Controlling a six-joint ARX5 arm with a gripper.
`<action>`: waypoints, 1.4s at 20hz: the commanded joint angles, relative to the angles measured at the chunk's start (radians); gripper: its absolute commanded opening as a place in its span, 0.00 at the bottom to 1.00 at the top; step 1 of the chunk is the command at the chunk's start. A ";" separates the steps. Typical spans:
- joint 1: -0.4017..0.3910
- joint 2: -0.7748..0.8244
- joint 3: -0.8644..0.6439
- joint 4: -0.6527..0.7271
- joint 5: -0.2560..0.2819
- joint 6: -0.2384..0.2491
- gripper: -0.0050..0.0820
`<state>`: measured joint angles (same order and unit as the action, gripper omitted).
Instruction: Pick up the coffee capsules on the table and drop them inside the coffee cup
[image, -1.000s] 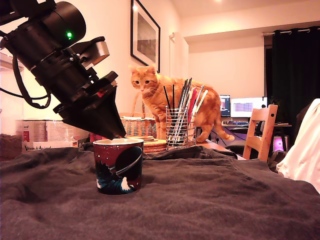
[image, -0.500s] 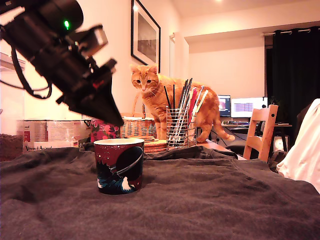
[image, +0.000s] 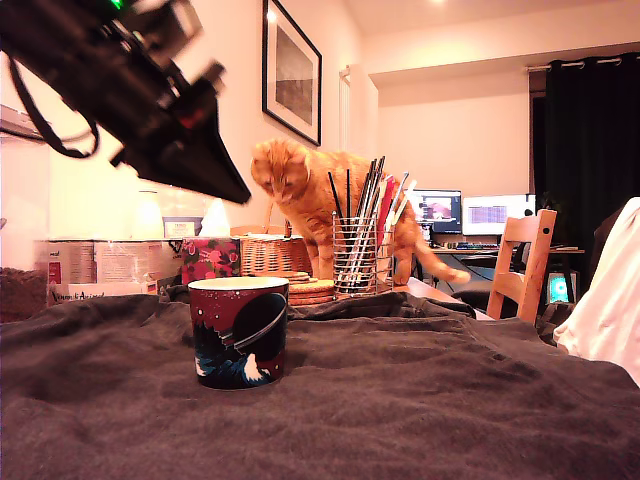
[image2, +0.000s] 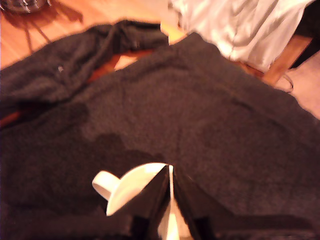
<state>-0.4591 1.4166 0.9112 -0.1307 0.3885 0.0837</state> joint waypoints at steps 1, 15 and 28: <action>0.017 -0.016 -0.056 0.029 0.019 -0.009 0.03; 0.090 -0.189 -0.438 0.257 0.166 -0.089 0.03; 0.083 -0.325 -0.616 0.335 0.210 -0.214 0.03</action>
<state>-0.3717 1.1053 0.3099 0.1917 0.5922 -0.1162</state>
